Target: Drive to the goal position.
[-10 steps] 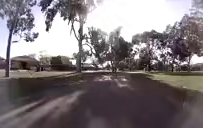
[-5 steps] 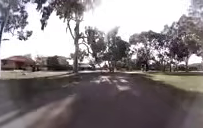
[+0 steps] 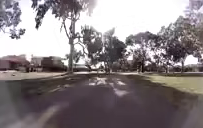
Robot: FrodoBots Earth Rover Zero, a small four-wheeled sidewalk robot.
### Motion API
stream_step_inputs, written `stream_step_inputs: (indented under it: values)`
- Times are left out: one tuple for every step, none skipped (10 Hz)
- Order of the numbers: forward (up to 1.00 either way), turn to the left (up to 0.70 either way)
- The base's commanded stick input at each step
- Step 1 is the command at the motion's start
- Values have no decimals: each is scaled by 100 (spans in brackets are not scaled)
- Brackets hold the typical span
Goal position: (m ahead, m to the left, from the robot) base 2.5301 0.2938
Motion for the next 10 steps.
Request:
stream_step_inputs:
  values:
    - [100, 0]
    - [100, 0]
    - [100, 0]
    - [100, 0]
    - [100, 0]
    - [100, 0]
    - [100, 0]
    - [100, 0]
    - [100, 0]
    - [100, -6]
